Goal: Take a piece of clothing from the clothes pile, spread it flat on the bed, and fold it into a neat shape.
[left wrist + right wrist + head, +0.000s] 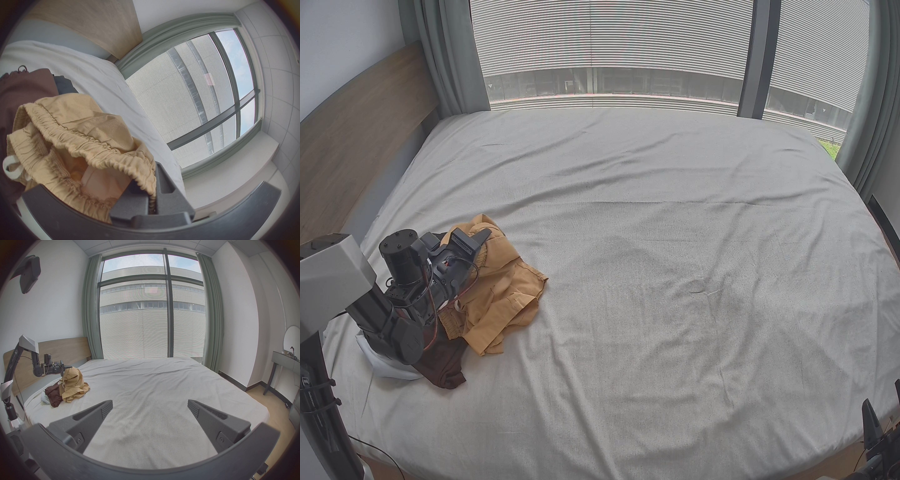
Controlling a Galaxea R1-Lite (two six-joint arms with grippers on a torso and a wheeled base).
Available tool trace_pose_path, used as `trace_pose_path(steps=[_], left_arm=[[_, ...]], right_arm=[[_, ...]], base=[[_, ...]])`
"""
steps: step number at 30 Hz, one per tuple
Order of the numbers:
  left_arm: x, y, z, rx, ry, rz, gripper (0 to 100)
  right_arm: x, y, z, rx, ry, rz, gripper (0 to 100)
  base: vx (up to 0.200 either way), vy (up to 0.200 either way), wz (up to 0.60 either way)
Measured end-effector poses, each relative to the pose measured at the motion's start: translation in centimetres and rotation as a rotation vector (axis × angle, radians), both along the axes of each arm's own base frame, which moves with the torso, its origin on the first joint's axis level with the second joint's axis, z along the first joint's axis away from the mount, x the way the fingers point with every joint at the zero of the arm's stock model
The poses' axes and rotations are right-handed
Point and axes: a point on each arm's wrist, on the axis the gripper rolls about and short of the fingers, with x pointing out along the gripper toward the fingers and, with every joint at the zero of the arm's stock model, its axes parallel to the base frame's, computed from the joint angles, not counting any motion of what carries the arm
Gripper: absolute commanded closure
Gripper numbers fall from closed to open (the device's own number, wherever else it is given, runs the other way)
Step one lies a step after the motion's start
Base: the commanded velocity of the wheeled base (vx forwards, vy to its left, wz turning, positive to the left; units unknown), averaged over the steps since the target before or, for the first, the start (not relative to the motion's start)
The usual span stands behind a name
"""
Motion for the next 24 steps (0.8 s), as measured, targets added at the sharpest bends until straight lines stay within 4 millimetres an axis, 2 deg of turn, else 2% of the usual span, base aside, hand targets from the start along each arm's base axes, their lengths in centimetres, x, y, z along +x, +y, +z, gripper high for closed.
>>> trace_pose_path(steps=[9,19,24], left_arm=[[-1.1,-2.4,1.6,-0.190,0.047,-0.085,100],[-4.3,-6.8,3.7,-0.229,0.042,-0.250,100],[-5.3,-8.3,4.8,-0.250,0.025,-0.319,100]], right_arm=[[0.0,0.0,0.0,-0.001,0.000,0.000,0],[0.0,0.0,0.0,-0.001,0.000,0.000,0],[0.0,0.0,0.0,-0.001,0.000,0.000,0]], base=[[0.000,0.000,0.00],[0.000,0.000,0.00],[0.000,0.000,0.00]])
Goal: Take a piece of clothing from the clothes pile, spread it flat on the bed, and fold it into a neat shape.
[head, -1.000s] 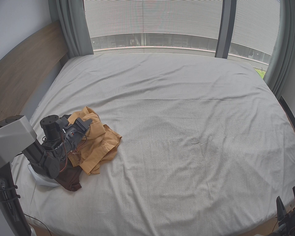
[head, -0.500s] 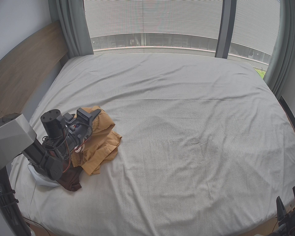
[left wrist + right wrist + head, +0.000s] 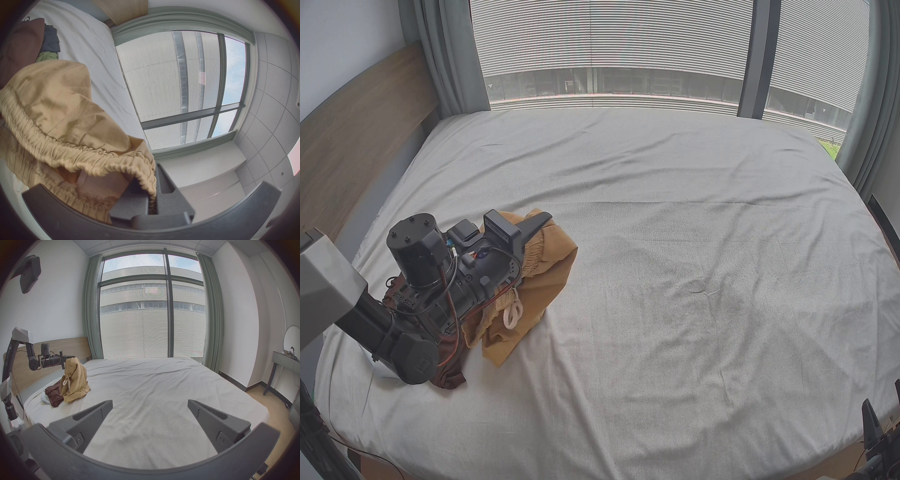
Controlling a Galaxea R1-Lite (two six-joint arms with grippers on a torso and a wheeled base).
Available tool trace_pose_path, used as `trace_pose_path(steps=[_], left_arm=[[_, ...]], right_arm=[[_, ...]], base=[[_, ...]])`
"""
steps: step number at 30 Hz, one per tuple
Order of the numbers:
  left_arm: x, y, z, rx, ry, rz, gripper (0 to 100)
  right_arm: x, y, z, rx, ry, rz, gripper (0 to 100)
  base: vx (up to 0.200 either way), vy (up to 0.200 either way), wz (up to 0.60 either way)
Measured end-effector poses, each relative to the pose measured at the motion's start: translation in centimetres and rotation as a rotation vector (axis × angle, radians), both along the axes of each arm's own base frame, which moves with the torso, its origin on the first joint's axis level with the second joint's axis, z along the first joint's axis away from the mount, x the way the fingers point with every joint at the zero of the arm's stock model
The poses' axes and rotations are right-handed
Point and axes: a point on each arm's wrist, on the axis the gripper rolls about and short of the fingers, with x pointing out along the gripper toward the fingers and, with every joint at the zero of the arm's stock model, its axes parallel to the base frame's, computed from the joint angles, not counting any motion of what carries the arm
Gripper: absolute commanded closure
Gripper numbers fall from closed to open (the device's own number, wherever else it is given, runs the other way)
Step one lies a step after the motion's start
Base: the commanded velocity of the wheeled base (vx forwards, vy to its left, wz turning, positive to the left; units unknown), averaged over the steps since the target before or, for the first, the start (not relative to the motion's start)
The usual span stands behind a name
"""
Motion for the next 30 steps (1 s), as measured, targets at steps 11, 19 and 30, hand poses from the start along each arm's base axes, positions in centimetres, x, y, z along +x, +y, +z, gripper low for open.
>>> trace_pose_path(steps=[11,19,30], left_arm=[[-1.0,-1.3,0.7,-0.005,-0.021,-0.077,100],[-2.7,-2.8,1.3,0.011,-0.033,-0.270,100],[-3.6,-3.7,3.5,-0.132,-0.006,-0.492,100]], right_arm=[[0.0,0.0,0.0,-0.001,0.000,0.000,0],[0.0,0.0,0.0,-0.001,0.000,0.000,0],[0.0,0.0,0.0,0.000,0.000,0.000,0]], base=[[0.000,0.000,0.00],[0.000,0.000,0.00],[0.000,0.000,0.00]])
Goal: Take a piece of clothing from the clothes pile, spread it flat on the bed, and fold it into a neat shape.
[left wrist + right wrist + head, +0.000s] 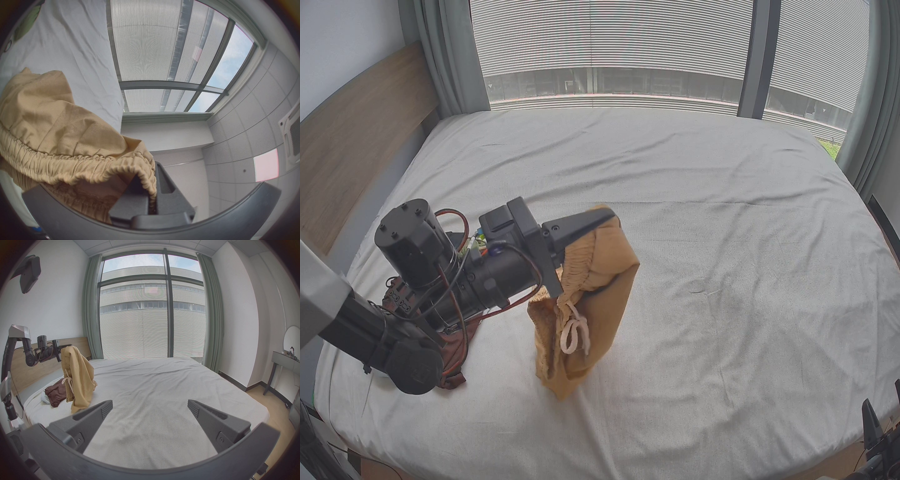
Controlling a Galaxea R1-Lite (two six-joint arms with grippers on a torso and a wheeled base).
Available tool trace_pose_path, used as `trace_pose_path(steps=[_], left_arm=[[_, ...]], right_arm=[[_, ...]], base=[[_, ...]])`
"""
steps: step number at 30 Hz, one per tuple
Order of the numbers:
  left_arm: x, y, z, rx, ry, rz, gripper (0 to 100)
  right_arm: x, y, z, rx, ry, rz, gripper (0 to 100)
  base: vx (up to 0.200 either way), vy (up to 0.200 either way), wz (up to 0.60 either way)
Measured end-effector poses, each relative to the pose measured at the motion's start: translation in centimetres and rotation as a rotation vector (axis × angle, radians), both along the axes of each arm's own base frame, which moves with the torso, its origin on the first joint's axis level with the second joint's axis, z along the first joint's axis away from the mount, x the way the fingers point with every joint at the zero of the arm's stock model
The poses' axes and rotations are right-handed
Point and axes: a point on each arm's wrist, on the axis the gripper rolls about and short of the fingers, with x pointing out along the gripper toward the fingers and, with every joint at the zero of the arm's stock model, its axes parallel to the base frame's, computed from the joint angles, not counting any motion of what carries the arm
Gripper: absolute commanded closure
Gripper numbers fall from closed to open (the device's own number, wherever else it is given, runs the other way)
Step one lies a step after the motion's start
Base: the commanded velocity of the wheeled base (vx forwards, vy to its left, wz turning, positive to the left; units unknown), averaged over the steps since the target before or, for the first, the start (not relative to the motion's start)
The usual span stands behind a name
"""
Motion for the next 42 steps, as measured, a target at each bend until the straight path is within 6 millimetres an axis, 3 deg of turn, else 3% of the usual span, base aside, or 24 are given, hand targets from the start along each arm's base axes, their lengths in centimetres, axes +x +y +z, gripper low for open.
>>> trace_pose_path(steps=[8,17,24,32,42], left_arm=[[0.0,-0.6,2.0,-0.154,0.033,-0.117,100],[0.4,-2.5,2.3,-0.173,0.013,-0.168,100],[0.9,-4.5,2.6,-0.193,-0.015,-0.208,100],[-0.2,-7.4,4.0,-0.236,-0.054,-0.293,100],[-0.4,-8.3,4.8,-0.340,0.073,-0.309,100]], right_arm=[[0.0,0.0,0.0,0.000,0.000,0.000,0],[0.0,0.0,0.0,0.000,0.000,-0.001,0],[0.0,0.0,0.0,0.000,0.000,-0.001,0],[0.0,0.0,0.0,0.000,0.000,-0.001,0],[0.0,0.0,0.0,0.000,0.000,-0.001,0]], base=[[0.000,0.000,0.00],[0.000,0.000,0.00],[0.000,0.000,0.00],[0.000,0.000,0.00],[0.000,0.000,0.00]])
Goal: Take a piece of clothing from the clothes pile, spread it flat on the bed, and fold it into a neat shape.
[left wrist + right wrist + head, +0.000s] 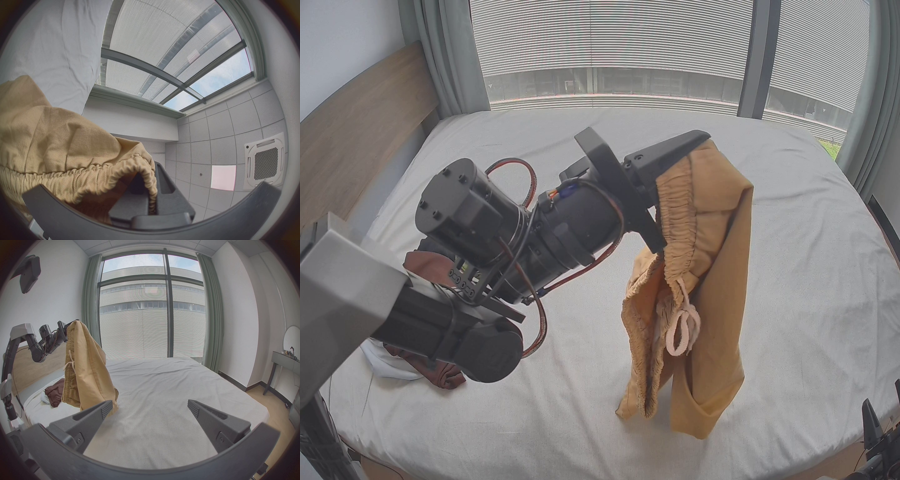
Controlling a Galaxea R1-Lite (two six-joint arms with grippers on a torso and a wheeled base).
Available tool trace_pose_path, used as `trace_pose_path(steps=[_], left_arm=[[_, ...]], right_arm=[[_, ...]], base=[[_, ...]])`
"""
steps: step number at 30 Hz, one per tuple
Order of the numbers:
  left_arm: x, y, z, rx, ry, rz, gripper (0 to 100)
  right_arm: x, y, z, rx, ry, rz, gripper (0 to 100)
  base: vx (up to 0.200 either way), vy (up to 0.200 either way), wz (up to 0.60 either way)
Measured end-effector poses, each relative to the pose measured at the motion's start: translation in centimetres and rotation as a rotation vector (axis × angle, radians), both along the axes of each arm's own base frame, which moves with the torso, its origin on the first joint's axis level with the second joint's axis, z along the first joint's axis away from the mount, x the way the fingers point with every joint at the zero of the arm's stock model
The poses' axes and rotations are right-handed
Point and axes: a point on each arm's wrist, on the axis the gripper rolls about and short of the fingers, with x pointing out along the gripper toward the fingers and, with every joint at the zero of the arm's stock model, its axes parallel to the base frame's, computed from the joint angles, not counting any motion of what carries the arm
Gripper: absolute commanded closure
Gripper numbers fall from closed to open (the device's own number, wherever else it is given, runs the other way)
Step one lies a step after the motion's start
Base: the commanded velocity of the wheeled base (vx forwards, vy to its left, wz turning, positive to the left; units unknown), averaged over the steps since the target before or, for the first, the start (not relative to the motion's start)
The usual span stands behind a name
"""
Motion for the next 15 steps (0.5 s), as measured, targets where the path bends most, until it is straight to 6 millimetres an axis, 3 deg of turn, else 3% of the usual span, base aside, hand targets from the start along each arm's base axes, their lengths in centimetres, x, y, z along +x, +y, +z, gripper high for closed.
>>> trace_pose_path(steps=[15], left_arm=[[1.1,-2.7,-1.5,-0.037,0.027,0.063,100]], right_arm=[[0.0,0.0,0.0,0.000,0.000,0.000,0]], base=[[0.000,0.000,0.00]])
